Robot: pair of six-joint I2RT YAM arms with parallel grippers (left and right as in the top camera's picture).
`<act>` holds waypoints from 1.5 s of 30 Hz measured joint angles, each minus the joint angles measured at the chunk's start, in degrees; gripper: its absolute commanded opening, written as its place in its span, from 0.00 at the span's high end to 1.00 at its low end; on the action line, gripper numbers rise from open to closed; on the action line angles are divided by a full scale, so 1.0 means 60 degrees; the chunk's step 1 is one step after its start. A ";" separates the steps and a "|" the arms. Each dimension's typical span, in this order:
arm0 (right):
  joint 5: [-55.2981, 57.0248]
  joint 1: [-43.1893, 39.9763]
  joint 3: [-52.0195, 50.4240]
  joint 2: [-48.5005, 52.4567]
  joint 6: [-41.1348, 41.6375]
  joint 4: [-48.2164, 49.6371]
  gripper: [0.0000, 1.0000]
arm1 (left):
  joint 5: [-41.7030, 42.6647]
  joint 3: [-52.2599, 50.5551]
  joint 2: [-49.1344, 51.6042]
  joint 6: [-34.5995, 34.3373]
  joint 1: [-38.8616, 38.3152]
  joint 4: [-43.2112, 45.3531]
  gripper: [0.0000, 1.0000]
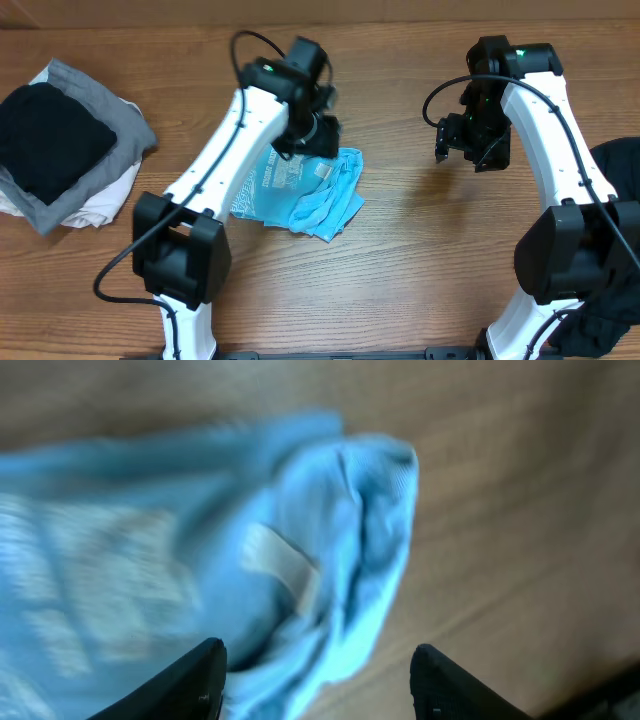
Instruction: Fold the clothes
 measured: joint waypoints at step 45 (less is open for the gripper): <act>-0.0612 0.3945 -0.0164 0.2841 0.1031 0.2259 0.85 | -0.2769 0.0098 0.2546 -0.0033 0.1712 -0.2302 0.96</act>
